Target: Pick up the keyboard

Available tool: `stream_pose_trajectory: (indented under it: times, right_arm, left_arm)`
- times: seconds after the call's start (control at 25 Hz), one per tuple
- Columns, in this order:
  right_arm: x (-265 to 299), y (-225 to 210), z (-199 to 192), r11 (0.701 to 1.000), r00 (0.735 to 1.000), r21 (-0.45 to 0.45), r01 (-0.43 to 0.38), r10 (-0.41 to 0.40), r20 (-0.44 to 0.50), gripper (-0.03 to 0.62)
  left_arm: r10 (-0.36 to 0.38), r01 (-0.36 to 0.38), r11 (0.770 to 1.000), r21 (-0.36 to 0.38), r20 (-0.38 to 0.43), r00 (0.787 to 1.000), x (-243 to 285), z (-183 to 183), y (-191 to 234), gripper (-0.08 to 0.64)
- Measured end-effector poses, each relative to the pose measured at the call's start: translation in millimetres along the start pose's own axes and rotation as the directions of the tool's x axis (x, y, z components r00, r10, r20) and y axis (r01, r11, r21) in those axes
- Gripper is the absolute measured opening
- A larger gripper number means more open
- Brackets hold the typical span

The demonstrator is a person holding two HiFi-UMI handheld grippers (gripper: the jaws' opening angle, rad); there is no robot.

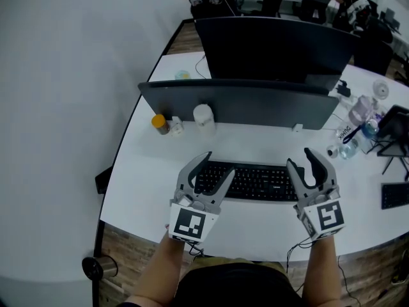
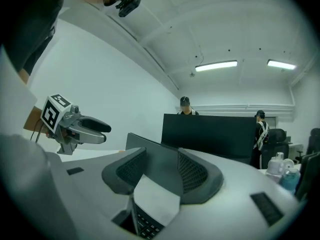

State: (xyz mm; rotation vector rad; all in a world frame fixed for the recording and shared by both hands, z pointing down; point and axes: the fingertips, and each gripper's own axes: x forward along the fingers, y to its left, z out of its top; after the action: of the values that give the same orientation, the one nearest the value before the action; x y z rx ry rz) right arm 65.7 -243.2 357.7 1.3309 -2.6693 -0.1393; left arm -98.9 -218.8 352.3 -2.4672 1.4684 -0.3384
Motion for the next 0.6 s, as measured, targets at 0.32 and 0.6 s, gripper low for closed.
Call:
stream_pose_trajectory:
  times: [0.32,0.6]
  right_arm:
    - [4,-6,-20,0.999,1.0,0.042,0.016,-0.015,-0.004,0.246]
    - [9,-13,-53,0.999,0.998,0.05,0.013,-0.01,-0.069,0.282]
  left_arm:
    - [-0.041,0.037,0.998,-0.044,-0.102,0.994,3,-34,-2,0.304]
    - [-0.062,0.054,0.997,-0.063,-0.133,0.989,4,-63,0,0.316]
